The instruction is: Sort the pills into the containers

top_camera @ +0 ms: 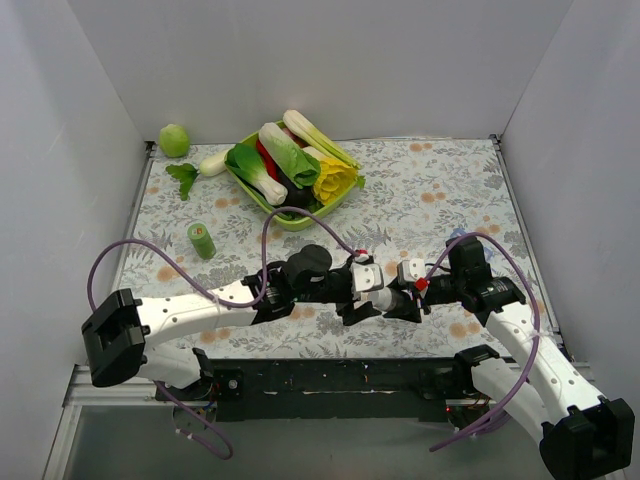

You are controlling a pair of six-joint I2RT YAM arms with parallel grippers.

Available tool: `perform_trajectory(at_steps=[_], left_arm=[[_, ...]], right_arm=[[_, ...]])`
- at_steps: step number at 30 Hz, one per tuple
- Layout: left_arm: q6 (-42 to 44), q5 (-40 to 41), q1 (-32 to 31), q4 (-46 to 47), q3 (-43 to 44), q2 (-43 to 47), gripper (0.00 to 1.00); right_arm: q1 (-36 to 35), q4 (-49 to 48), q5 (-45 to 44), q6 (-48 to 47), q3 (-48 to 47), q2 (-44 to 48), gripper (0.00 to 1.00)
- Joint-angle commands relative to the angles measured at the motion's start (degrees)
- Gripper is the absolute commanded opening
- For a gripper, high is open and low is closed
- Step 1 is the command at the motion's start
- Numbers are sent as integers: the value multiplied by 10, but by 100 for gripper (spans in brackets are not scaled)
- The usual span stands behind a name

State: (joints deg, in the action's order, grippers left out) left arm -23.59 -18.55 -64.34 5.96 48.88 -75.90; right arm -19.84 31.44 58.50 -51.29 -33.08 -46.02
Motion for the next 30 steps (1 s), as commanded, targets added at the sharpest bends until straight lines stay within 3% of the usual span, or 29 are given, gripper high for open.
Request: perform_trajectory(at_steps=[1, 2, 6, 8, 12, 16, 17, 20, 24, 30], left_arm=[[-9, -11, 0, -10, 36, -7, 65], [-14, -11, 0, -10, 36, -7, 60], [-70, -11, 0, -46, 63, -21, 10], [-96, -8, 5, -80, 84, -42, 0], [-248, 46, 24, -149, 131, -62, 0], [-510, 53, 69, -172, 123, -48, 0], [-622, 43, 78, -179, 119, -41, 0], [-828, 4, 96, -210, 111, -43, 0], [-954, -36, 96, -172, 100, -46, 0], [-962, -17, 98, -194, 130, -35, 0]], right_arm=[[5, -4, 19, -5, -2, 2, 1], [4, -4, 18, -4, -2, 1, 1], [4, -6, 11, -1, -1, 1, 1], [4, -8, 7, 1, -1, 2, 1], [5, -19, -15, 16, -1, 4, 1], [7, -38, -36, 34, 5, 8, 1], [7, -39, -39, 36, 6, 8, 1], [8, -47, -42, 41, 9, 8, 1], [9, -49, -41, 44, 6, 2, 1], [11, -47, -47, 45, 8, 7, 1]])
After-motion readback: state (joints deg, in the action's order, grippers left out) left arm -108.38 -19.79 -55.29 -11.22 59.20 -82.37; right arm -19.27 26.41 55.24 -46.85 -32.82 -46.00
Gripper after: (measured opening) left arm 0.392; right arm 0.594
